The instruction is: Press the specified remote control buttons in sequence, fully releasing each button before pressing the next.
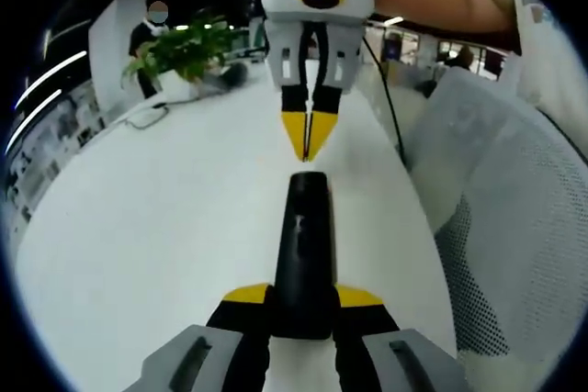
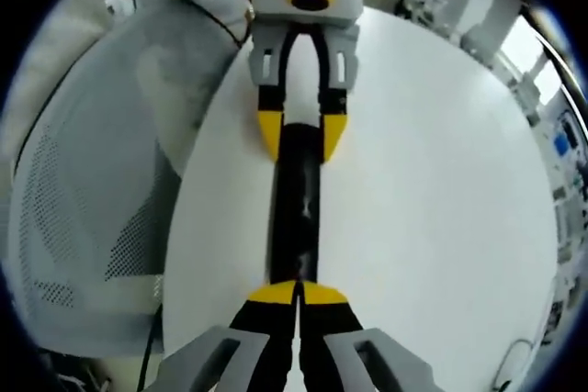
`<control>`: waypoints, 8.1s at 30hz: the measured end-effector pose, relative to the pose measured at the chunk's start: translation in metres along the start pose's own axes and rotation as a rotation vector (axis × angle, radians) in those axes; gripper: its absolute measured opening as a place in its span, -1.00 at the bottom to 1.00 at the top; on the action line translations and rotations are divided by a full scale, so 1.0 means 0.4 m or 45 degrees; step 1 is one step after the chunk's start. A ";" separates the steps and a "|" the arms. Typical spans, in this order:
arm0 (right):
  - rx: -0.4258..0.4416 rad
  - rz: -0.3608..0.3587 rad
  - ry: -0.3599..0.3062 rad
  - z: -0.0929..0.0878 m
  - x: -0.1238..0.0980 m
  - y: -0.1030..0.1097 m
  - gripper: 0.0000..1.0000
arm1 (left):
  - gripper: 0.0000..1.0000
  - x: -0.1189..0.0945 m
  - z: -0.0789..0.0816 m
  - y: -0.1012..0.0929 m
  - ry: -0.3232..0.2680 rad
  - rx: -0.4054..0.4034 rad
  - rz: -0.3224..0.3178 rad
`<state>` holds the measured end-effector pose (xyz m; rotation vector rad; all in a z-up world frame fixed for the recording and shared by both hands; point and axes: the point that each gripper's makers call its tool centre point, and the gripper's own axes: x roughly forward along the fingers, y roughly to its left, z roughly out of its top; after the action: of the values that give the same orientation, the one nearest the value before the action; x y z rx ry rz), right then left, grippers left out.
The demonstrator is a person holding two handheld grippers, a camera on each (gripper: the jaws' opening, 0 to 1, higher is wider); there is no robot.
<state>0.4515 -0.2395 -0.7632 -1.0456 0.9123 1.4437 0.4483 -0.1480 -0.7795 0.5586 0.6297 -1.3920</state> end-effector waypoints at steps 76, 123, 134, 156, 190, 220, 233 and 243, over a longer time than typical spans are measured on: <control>0.122 0.046 0.085 -0.002 0.016 -0.001 -1.00 | -0.51 -0.004 0.003 0.010 -0.012 -0.004 -0.001; 0.058 0.049 0.097 0.031 0.016 -0.004 -1.00 | -0.51 0.001 0.000 0.001 -0.015 -0.003 0.000; 0.085 0.055 0.094 0.019 0.034 0.002 -1.00 | -0.51 -0.001 0.003 -0.002 -0.018 -0.004 0.001; 0.109 0.069 0.134 0.019 0.042 -0.004 -1.00 | -0.51 0.001 0.002 0.005 -0.027 -0.010 0.003; 0.110 0.029 0.096 0.021 0.015 -0.009 -1.00 | -0.51 0.000 0.002 0.003 -0.026 -0.011 0.005; 0.080 0.010 0.068 0.065 -0.009 -0.016 -1.00 | -0.51 0.001 0.004 0.002 -0.029 -0.013 0.010; 0.070 0.019 0.069 0.070 -0.003 -0.020 -1.00 | -0.51 0.002 0.004 0.004 -0.027 -0.008 0.007; 0.059 0.030 0.063 0.084 0.010 -0.015 -1.00 | -0.51 0.001 0.005 0.002 -0.028 -0.009 0.008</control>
<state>0.4534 -0.2060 -0.7564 -1.0433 0.9922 1.4152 0.4492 -0.1496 -0.7783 0.5386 0.6144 -1.3877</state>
